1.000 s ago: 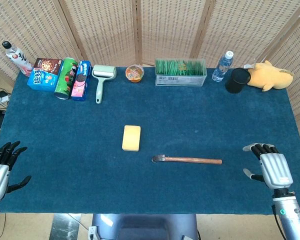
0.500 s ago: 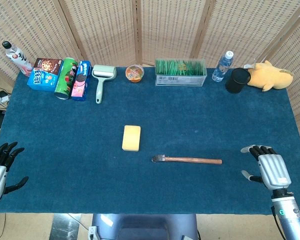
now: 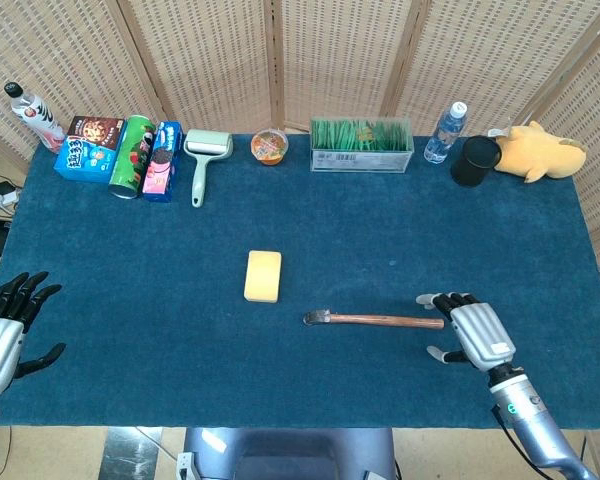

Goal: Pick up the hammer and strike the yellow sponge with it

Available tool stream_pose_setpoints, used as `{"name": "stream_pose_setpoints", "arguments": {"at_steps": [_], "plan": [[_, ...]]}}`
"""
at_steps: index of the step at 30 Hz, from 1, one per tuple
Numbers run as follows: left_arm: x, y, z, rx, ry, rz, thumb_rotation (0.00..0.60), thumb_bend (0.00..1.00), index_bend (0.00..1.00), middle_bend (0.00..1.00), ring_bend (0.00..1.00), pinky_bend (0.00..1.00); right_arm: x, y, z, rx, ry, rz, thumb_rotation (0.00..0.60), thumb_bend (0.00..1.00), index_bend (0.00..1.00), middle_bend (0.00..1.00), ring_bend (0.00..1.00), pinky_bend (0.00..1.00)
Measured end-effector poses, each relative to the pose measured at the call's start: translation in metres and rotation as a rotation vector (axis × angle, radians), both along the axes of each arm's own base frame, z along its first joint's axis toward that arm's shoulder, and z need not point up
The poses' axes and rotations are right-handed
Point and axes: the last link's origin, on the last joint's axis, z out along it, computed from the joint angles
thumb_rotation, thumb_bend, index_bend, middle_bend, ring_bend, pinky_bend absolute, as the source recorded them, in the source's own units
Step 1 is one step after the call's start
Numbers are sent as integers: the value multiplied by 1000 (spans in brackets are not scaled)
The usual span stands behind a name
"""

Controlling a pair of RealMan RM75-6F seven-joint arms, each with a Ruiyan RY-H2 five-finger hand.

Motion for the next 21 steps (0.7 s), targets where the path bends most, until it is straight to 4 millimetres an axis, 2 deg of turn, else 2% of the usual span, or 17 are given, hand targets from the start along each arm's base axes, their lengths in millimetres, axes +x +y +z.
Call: {"name": "stream_pose_setpoints", "arguments": {"at_steps": [9, 21], "plan": [[-3, 7, -2, -11, -6, 6, 600, 235, 156, 91, 8, 93, 20, -15, -29, 44, 0, -22, 600, 220, 236, 329, 301, 294], [-25, 17, -1, -13, -29, 48, 600, 236, 156, 91, 8, 94, 48, -40, -82, 105, 17, -63, 600, 253, 267, 339, 307, 303]]}}
